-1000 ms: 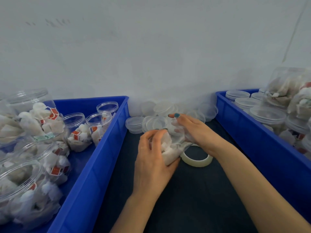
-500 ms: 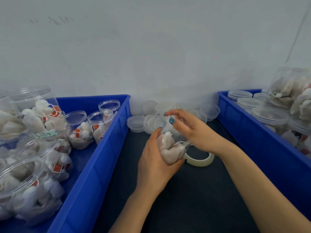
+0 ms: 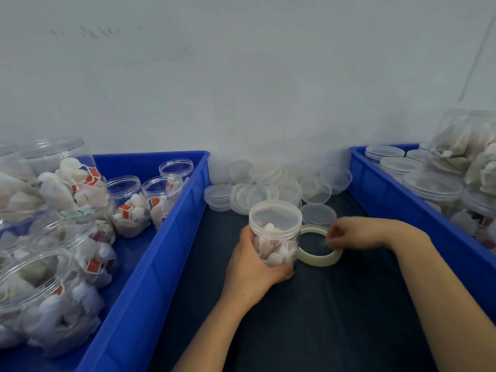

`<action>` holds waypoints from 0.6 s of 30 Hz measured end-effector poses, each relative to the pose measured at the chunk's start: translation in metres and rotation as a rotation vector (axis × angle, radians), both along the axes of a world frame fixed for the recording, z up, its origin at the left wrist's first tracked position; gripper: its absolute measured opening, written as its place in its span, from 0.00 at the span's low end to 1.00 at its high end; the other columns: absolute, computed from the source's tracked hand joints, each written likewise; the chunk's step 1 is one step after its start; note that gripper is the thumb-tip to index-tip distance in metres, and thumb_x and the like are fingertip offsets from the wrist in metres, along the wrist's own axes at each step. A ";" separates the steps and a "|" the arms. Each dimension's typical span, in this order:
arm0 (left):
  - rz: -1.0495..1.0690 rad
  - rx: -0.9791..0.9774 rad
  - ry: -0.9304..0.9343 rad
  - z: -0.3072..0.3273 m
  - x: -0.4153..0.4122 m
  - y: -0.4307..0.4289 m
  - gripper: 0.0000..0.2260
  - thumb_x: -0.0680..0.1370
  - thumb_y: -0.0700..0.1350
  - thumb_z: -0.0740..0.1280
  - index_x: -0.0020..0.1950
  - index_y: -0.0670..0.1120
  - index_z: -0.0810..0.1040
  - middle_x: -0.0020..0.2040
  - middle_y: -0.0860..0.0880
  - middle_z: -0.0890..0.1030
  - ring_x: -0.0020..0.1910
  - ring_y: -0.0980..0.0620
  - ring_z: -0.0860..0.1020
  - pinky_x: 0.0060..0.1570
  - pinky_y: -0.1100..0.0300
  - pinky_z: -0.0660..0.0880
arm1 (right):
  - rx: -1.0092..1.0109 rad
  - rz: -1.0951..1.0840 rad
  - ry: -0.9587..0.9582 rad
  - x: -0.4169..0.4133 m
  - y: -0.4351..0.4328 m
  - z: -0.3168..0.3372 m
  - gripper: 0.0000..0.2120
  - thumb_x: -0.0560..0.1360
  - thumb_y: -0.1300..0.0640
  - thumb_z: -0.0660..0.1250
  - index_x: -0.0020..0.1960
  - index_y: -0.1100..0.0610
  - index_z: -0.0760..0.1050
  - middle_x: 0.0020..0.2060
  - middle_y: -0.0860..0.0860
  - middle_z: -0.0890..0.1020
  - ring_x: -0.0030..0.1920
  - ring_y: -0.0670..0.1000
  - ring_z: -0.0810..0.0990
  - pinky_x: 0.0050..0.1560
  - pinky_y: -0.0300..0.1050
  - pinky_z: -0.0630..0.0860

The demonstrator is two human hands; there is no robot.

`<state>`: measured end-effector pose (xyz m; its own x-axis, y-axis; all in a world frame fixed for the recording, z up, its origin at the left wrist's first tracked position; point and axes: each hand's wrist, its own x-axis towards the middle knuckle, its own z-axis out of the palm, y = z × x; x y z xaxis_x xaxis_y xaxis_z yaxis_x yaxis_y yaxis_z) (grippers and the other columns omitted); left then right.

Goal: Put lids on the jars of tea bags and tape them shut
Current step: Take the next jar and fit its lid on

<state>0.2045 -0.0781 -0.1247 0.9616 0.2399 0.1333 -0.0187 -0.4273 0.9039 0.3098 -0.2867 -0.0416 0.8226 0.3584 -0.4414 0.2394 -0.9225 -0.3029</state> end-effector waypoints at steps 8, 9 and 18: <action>-0.010 0.028 -0.018 -0.003 0.000 -0.001 0.38 0.62 0.58 0.80 0.64 0.65 0.60 0.56 0.68 0.73 0.51 0.82 0.69 0.43 0.81 0.68 | -0.131 0.048 -0.143 0.006 0.013 -0.024 0.12 0.70 0.48 0.78 0.47 0.43 0.76 0.54 0.46 0.73 0.57 0.48 0.68 0.54 0.44 0.71; -0.003 0.029 -0.026 -0.004 0.000 -0.002 0.38 0.63 0.58 0.81 0.64 0.65 0.60 0.56 0.68 0.73 0.51 0.82 0.69 0.43 0.81 0.68 | -0.122 0.081 -0.169 0.006 0.014 -0.024 0.10 0.71 0.48 0.77 0.46 0.42 0.76 0.53 0.45 0.73 0.57 0.48 0.66 0.54 0.45 0.70; 0.089 0.183 -0.233 0.008 -0.009 -0.013 0.58 0.64 0.54 0.82 0.78 0.63 0.42 0.77 0.59 0.61 0.74 0.61 0.63 0.71 0.60 0.67 | 0.277 0.056 -0.188 -0.009 0.014 0.007 0.05 0.84 0.54 0.59 0.53 0.52 0.73 0.47 0.51 0.82 0.48 0.50 0.78 0.54 0.50 0.75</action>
<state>0.1952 -0.0911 -0.1164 0.8764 0.2735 0.3964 -0.1716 -0.5918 0.7876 0.3005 -0.2730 -0.0349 0.8560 0.4904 -0.1637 0.3627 -0.7952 -0.4858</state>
